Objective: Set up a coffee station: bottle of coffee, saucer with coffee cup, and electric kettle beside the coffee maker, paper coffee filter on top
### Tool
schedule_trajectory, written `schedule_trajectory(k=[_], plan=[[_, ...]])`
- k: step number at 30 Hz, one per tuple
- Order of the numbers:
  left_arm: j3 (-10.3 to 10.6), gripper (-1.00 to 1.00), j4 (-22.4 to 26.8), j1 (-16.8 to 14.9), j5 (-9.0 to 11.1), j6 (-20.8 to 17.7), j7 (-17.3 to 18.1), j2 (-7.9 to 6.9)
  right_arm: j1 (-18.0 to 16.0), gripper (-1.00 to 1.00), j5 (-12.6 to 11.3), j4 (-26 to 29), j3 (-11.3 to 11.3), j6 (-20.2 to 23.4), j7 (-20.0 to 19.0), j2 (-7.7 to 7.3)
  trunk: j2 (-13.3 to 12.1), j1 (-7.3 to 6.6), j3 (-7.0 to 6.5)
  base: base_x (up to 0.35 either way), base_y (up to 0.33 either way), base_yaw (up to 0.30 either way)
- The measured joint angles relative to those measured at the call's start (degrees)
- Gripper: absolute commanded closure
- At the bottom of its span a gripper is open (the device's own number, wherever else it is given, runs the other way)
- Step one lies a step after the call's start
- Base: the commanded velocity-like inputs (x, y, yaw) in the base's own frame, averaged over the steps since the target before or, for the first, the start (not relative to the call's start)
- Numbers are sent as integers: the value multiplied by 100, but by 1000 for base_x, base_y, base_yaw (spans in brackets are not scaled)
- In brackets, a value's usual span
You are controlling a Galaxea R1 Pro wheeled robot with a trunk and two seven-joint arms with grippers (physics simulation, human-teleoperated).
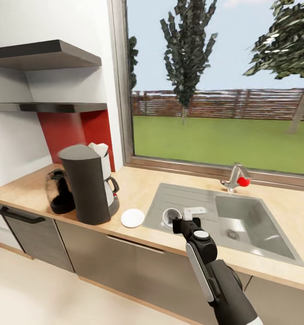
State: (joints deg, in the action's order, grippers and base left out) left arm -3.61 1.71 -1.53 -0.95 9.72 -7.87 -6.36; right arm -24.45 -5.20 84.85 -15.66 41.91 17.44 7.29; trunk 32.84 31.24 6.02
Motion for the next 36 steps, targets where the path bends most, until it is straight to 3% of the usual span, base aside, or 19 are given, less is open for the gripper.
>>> schedule_trajectory(k=[19,30,36], plan=[[21,-100,-1,0,-8,9,7,20,0,100,2,0,17,0,0,-47,0,-1,0,113,336,0],[27,-100,1,0,-8,13,9,29,0,100,24,-28,32,0,5,-59,1,0,0,196,213,0],[32,-100,2,0,-8,16,10,29,0,100,11,-333,48,2,10,-246,0,1,0,24,24,0]])
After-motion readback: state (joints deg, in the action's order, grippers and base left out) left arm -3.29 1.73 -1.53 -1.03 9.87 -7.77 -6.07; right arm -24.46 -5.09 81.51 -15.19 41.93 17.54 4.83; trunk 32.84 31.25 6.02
